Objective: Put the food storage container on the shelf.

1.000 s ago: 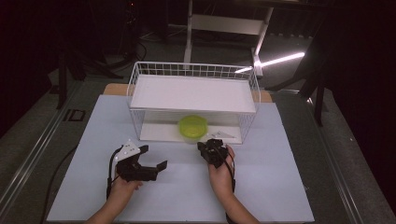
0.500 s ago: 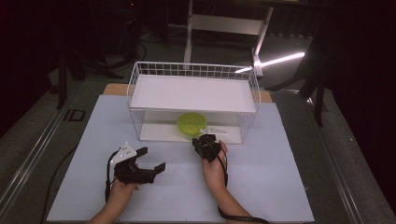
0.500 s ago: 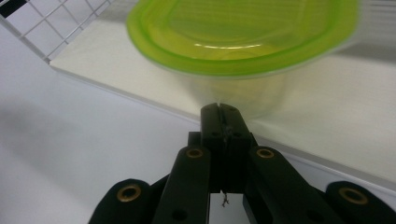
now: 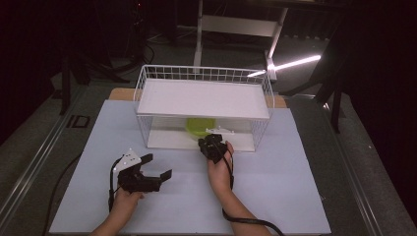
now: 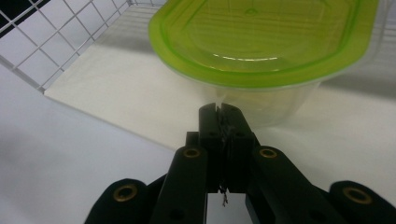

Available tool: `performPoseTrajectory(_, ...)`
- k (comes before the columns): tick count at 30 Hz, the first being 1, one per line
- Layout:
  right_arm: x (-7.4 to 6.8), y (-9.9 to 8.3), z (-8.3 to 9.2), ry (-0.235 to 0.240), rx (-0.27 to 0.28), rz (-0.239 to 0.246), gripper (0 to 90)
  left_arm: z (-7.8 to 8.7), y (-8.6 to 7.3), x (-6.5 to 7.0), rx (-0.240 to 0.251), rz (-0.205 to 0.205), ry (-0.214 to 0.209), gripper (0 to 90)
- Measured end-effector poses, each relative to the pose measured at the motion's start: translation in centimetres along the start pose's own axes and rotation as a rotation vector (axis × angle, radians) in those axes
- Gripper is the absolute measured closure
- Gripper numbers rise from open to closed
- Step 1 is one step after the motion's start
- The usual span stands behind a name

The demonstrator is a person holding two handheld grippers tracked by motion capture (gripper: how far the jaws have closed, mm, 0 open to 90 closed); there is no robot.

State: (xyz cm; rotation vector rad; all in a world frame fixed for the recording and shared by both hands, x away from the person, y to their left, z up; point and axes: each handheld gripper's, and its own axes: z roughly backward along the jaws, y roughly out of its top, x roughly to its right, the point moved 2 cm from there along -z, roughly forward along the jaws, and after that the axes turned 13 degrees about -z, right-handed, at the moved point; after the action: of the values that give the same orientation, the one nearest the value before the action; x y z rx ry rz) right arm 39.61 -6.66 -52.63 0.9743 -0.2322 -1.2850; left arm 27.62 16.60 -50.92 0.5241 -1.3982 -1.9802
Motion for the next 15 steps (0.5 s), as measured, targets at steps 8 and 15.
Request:
performPoseTrajectory(8,-0.14,0.28,-0.87,-0.023,-0.009,0.014,85.6,0.33,0.17,-0.06,0.029,-0.02,-0.004,1.7)
performPoseTrajectory(15,-0.18,0.15,-0.14,-0.019,-0.02,0.048,82.6,0.28,0.15,-0.04,0.051,-0.076,-0.001,1.6)
